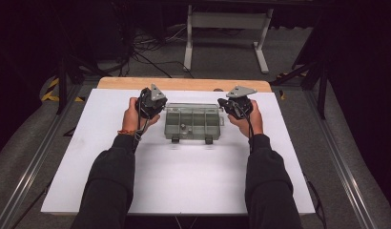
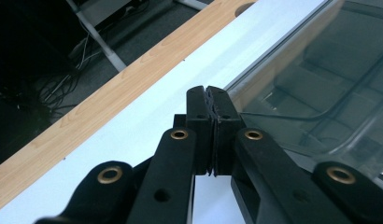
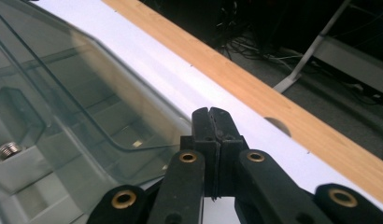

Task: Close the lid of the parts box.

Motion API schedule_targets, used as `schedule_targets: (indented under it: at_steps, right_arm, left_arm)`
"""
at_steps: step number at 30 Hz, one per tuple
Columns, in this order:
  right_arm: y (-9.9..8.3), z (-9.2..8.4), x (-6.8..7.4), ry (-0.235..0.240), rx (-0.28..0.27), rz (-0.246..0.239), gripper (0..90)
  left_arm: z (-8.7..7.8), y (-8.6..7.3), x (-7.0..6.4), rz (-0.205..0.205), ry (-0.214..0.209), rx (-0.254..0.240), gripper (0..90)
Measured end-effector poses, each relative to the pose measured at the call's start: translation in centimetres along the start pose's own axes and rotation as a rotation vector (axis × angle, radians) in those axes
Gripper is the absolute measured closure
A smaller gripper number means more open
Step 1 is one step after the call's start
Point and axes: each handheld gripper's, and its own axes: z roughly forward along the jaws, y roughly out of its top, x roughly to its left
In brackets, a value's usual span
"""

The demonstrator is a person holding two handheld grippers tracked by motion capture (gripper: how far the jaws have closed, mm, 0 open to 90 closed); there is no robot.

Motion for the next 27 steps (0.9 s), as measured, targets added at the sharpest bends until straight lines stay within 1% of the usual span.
schedule_targets:
  at_steps: [2, 3, 4, 5, 6, 7, 8, 10, 11, 12, 13, 15, 16, 18, 20, 21, 23, 24, 27]
  right_arm:
    - [-0.2, -0.2, 0.2, 0.011, 0.002, -0.01, 90.0]
    - [-0.2, -0.3, 0.3, 0.016, 0.0, -0.008, 90.0]
    - [-0.3, -0.3, 0.4, 0.021, 0.004, -0.008, 90.0]
    - [-0.3, -0.3, 0.5, 0.026, 0.007, -0.01, 90.0]
    - [-0.3, -0.3, 0.6, 0.03, 0.009, -0.01, 90.0]
    - [-0.3, -0.4, 0.7, 0.033, 0.012, -0.011, 90.0]
    - [-0.3, -0.5, 0.8, 0.038, 0.014, -0.01, 90.0]
    - [-0.3, -0.6, 1.0, 0.044, 0.018, -0.012, 90.0]
    - [-0.3, -0.7, 1.1, 0.049, 0.015, -0.01, 90.0]
    - [-0.4, -0.8, 1.1, 0.054, 0.013, -0.008, 90.0]
    - [-0.4, -0.9, 1.2, 0.06, 0.011, -0.001, 90.0]
    - [-0.5, -1.0, 1.4, 0.067, 0.009, 0.007, 90.0]
    - [-0.6, -1.1, 1.5, 0.07, 0.011, 0.01, 90.0]
    - [-0.8, -1.1, 1.7, 0.074, 0.018, 0.011, 90.0]
    - [-1.1, -1.2, 1.9, 0.075, 0.022, 0.013, 90.0]
    - [-1.2, -1.3, 1.9, 0.077, 0.023, 0.015, 90.0]
    - [-1.4, -1.4, 2.1, 0.078, 0.027, 0.01, 90.0]
    - [-1.4, -1.4, 2.2, 0.078, 0.028, 0.008, 90.0]
    - [-1.6, -1.6, 2.4, 0.079, 0.029, 0.009, 90.0]
  left_arm:
    - [0.0, -0.2, -0.2, 0.005, 0.003, 0.008, 88.4]
    - [-0.1, -0.2, -0.2, 0.012, 0.012, 0.012, 88.6]
    - [-0.1, -0.3, -0.3, 0.005, -0.004, 0.011, 88.6]
    - [-0.1, -0.4, -0.3, 0.012, -0.001, 0.013, 88.7]
    - [-0.2, -0.4, -0.4, 0.009, -0.004, 0.012, 88.8]
    - [-0.4, -0.4, -0.4, 0.02, 0.005, 0.012, 88.9]
    - [-0.4, -0.5, -0.5, 0.015, -0.005, 0.012, 89.1]
    - [-0.6, -0.5, -0.5, 0.029, -0.003, 0.012, 89.2]
    - [-0.7, -0.5, -0.5, 0.02, -0.017, 0.009, 89.3]
    - [-0.8, -0.6, -0.6, 0.017, -0.017, 0.006, 89.3]
    - [-0.9, -0.6, -0.7, 0.03, -0.02, 0.003, 89.4]
    - [-1.0, -0.8, -0.9, 0.044, -0.031, 0.007, 89.6]
    - [-1.0, -0.8, -1.0, 0.049, -0.03, 0.009, 89.6]
    - [-1.1, -1.0, -1.2, 0.051, -0.044, 0.008, 89.6]
    - [-1.1, -1.1, -1.5, 0.06, -0.053, 0.013, 89.6]
    - [-1.0, -1.1, -1.6, 0.058, -0.053, 0.013, 89.6]
    - [-1.1, -1.2, -1.8, 0.057, -0.065, 0.014, 89.6]
    - [-1.1, -1.3, -2.0, 0.063, -0.07, 0.009, 89.6]
    - [-1.1, -1.3, -2.1, 0.065, -0.076, 0.009, 89.6]
